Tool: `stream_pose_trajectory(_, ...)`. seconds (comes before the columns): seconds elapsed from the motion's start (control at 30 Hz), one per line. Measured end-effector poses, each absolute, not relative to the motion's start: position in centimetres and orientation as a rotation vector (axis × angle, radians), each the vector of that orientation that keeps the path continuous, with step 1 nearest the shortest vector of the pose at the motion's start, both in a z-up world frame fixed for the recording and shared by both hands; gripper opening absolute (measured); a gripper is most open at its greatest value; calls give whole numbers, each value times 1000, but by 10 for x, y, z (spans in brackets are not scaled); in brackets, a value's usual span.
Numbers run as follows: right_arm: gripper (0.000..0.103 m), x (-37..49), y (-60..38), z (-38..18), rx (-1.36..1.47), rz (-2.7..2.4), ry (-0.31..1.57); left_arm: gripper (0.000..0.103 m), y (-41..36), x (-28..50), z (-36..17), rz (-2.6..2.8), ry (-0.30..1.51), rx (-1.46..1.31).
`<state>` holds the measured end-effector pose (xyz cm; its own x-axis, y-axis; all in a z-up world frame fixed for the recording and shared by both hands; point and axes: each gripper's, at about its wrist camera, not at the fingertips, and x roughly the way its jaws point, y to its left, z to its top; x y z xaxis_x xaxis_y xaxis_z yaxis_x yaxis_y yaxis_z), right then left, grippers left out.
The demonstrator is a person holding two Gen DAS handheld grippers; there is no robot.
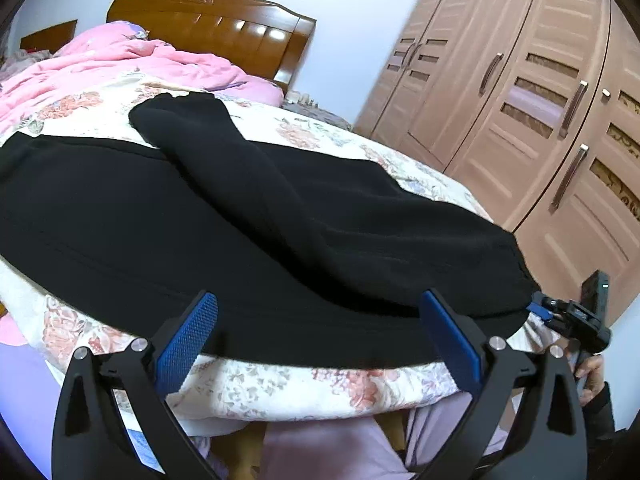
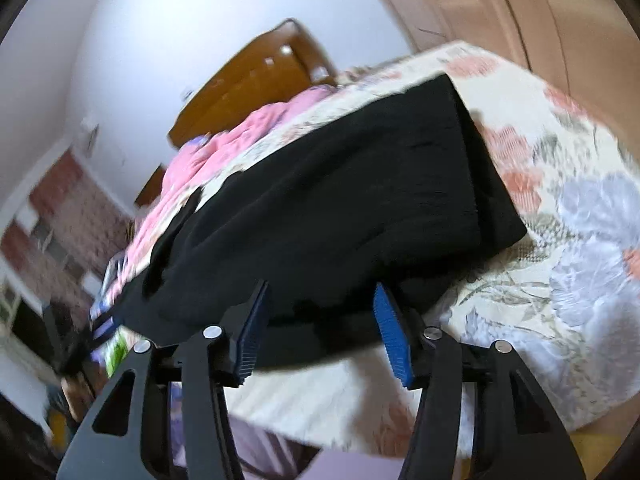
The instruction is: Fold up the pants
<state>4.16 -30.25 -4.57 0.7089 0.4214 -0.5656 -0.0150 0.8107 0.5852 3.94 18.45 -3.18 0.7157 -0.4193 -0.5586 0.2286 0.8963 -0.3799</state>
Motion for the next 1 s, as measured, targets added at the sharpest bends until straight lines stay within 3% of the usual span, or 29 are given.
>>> stream_pose_trajectory(0.13, 50, 55, -315, -53, 701, 228, 781, 101, 172, 55, -25, -367, 692, -245)
stream_pose_trajectory(0.23, 18, 56, -316, -49, 683, 175, 769, 101, 165, 77, -16, -371, 712, -266)
stream_pose_trajectory(0.5, 14, 45, -305, -50, 598, 148, 722, 100, 139, 164, -17, -151, 875, -156)
stream_pose_trajectory(0.57, 14, 45, -302, -49, 594, 149, 722, 84, 133, 182, -23, -69, 917, -78)
stream_pose_trajectory(0.63, 14, 45, -301, -49, 587, 146, 724, 16, 132, 194, -31, -21, 954, -12)
stream_pose_trajectory(0.7, 13, 46, -299, -46, 583, 149, 726, 9, 141, 190, -27, -32, 920, -17)
stream_pose_trajectory(0.93, 9, 48, -307, 4, 509, 215, 586, 8, 183, 91, 38, -151, 557, -221)
stream_pose_trajectory(1.0, 9, 42, -314, 11, 507, 231, 546, 8, 182, 65, 33, -144, 540, -213)
